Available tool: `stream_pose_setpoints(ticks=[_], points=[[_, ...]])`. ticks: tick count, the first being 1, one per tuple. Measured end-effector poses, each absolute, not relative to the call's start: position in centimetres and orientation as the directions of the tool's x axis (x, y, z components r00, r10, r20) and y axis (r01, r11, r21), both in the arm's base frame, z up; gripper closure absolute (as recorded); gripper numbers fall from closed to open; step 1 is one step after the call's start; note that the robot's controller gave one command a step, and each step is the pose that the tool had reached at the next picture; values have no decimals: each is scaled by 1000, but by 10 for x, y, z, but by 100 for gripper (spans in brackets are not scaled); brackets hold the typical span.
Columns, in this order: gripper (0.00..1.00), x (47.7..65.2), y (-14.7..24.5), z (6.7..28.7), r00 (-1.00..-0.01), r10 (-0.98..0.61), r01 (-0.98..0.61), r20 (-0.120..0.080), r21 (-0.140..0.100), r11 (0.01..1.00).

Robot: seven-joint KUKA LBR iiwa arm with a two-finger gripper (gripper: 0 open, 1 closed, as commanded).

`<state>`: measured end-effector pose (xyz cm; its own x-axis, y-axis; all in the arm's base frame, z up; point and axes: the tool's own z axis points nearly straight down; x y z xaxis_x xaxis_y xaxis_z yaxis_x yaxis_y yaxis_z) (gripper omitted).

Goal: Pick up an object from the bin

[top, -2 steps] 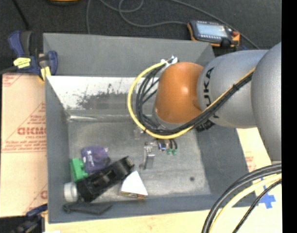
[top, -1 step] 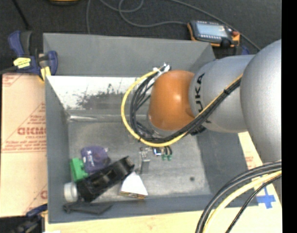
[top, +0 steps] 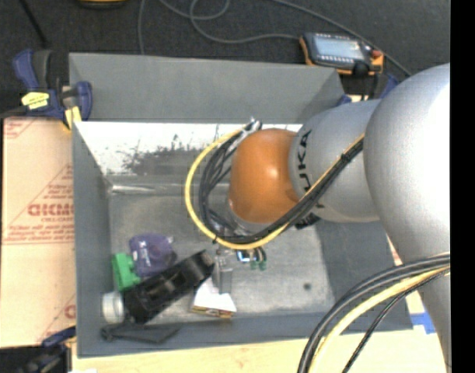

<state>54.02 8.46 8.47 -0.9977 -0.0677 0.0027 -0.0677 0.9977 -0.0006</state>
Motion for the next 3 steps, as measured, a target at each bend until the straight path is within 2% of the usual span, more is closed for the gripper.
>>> stream_pose_setpoints(ticks=[1, 2, 3], points=[[0, 523, 119, 79, -1000, 27, 27, -6, -8, 1000], [0, 515, 153, 76, -1000, 6, 6, 0, -13, 1000], [100, 480, 160, 74, -999, 34, 34, -14, -5, 999]])
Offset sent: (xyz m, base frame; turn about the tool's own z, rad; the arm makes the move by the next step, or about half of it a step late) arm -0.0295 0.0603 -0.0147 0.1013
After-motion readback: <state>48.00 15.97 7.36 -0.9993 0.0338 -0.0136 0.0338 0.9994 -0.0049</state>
